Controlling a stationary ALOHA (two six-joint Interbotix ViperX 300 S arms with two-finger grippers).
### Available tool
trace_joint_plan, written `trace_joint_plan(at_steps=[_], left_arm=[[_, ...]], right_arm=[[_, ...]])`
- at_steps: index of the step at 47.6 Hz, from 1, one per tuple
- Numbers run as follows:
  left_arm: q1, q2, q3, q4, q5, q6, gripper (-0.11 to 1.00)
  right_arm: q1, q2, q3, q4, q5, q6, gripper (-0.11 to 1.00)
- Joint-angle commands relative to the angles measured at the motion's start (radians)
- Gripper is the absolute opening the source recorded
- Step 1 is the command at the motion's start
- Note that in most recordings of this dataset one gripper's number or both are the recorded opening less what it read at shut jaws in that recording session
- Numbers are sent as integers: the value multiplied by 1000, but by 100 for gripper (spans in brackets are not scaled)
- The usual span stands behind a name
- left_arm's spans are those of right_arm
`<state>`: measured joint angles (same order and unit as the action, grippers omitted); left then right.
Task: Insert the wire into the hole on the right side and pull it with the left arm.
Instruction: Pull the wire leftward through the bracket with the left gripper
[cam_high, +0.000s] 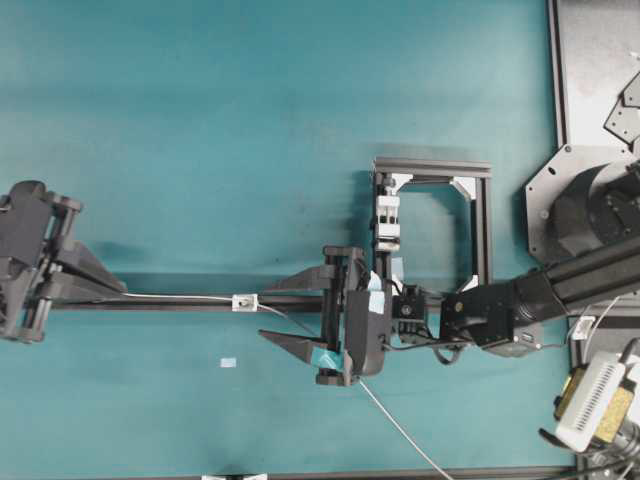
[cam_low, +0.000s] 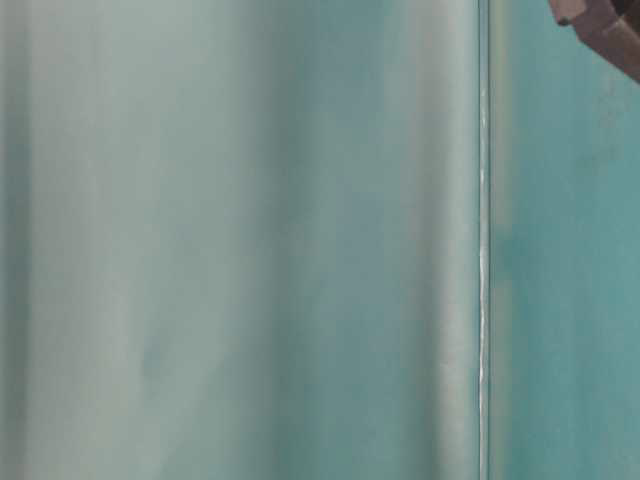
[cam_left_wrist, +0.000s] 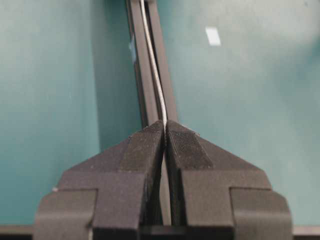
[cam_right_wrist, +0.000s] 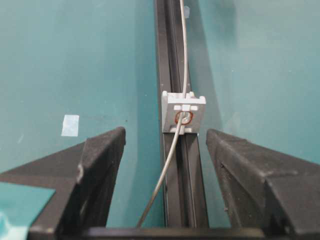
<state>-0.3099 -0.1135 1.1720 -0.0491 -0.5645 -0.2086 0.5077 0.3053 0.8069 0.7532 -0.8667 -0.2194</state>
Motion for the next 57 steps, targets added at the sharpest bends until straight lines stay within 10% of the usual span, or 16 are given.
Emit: trace_joint_plan(at_steps=[1, 40, 57], left_arm=[[-6, -57, 20, -2, 31, -14, -10], [-6, -147, 26, 5, 129, -64, -8], [-6, -149, 40, 8, 129, -46, 63]], right_arm=[[2, -34, -8, -3, 0, -2, 74], [2, -40, -11, -3, 2, -6, 74], [2, -61, -2, -3, 2, -9, 74]])
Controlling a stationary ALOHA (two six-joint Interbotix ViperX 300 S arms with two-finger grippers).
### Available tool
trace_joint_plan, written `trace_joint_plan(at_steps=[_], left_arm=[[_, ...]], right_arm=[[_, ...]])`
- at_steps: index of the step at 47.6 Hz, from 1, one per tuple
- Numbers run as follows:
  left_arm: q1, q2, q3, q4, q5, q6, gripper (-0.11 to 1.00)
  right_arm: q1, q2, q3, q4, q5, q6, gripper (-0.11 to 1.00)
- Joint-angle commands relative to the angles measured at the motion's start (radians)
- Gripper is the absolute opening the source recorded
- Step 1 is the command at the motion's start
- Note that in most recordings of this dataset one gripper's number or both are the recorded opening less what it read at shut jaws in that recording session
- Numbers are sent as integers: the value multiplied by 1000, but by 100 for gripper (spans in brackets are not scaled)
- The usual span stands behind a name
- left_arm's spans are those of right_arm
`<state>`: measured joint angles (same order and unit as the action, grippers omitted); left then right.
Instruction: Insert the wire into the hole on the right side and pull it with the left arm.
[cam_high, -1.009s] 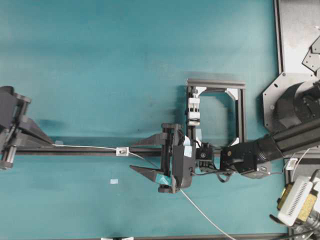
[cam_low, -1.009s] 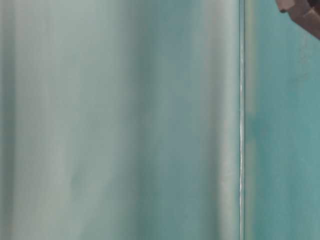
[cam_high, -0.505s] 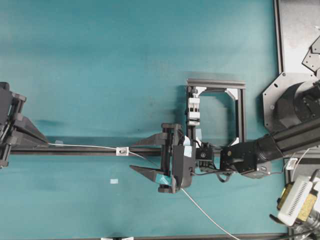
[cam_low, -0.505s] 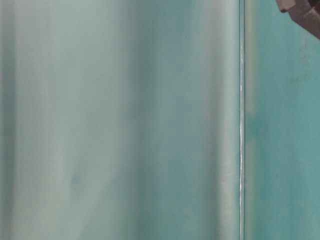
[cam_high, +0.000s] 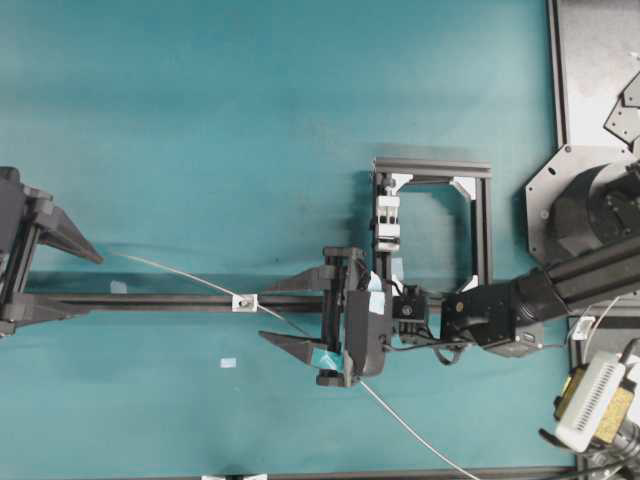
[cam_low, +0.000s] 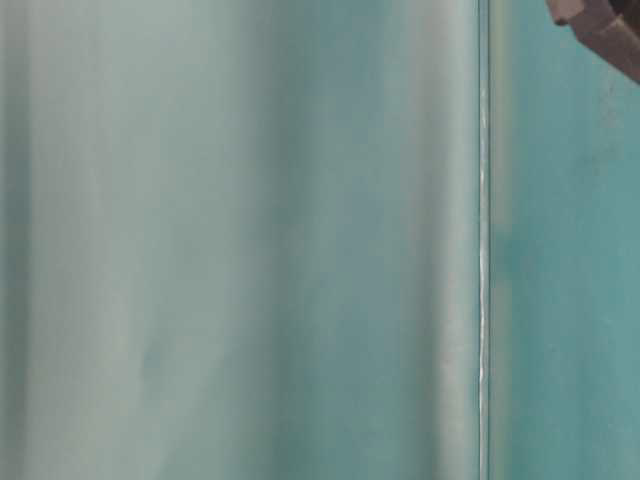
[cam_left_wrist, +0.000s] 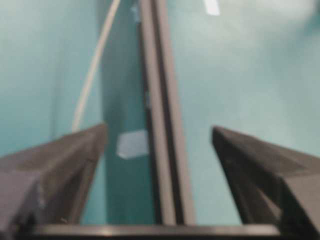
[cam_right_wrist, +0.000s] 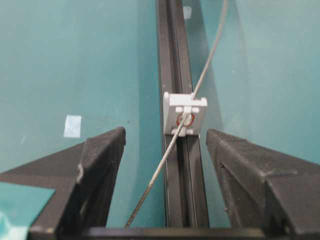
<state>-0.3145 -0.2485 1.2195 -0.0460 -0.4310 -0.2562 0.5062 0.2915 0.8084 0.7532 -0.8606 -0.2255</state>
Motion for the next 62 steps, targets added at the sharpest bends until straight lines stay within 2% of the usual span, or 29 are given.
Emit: trace_joint_plan(at_steps=[1, 10, 27, 41, 55, 62], left_arm=[[0, -15, -8, 3, -5, 2, 64], [31, -46, -6, 3, -6, 20, 67], [92, -121, 11, 3, -6, 137, 67], [147, -155, 35, 6, -6, 141, 67], [184, -173, 40, 6, -9, 186, 67], [198, -173, 38, 6, -9, 187, 67]], right_arm=[[3, -54, 0, -3, -5, -5, 74], [3, -115, 35, -3, -8, -34, 74], [-21, -170, 80, -2, -12, -57, 74], [-49, -175, 97, -2, -12, -61, 74], [-69, -210, 127, -3, -12, -66, 74], [-75, -222, 138, -3, -15, -67, 74]])
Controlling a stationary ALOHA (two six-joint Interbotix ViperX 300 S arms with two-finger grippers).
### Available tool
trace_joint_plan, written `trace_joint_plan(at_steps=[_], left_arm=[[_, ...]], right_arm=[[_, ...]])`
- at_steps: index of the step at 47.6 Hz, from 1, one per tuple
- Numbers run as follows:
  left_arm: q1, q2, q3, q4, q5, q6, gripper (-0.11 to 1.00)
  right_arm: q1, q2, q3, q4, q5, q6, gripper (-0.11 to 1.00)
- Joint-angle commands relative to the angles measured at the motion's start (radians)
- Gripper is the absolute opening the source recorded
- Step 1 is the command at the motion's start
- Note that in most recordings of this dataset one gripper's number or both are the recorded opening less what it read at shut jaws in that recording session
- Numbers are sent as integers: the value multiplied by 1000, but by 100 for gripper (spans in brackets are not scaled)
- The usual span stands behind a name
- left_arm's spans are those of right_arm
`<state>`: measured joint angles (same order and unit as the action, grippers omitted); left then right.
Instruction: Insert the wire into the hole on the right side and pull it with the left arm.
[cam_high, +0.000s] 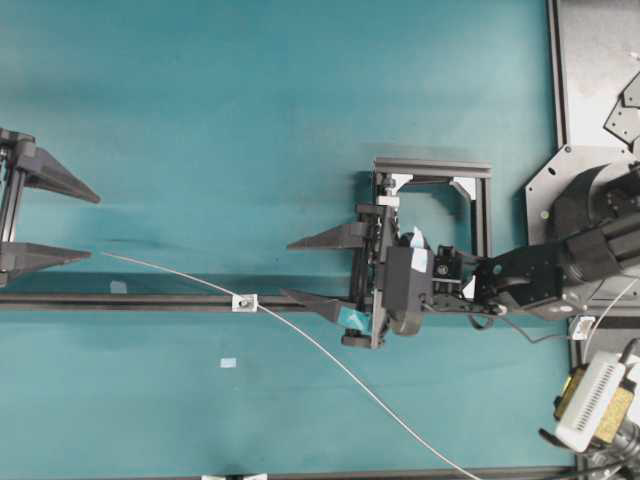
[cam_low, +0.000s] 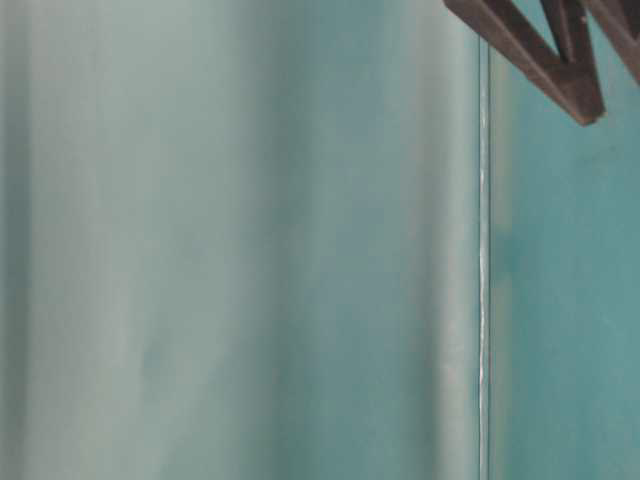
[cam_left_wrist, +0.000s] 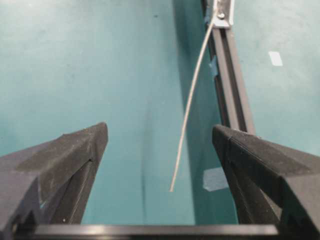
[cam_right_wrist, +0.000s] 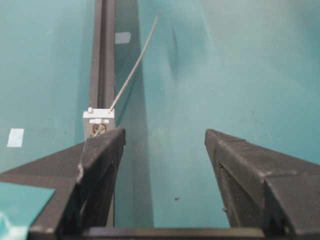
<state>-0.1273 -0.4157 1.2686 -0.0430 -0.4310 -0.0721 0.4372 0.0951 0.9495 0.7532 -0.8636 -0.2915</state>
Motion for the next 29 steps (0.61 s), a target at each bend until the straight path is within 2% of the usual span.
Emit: trace_joint_plan(at_steps=[1, 29], left_arm=[[14, -6, -11, 3, -9, 2, 67], [32, -6, -12, 3, -12, 3, 67]], right_arm=[[-6, -28, -2, -3, -12, -5, 74], [-14, -28, 3, -3, -12, -11, 74]])
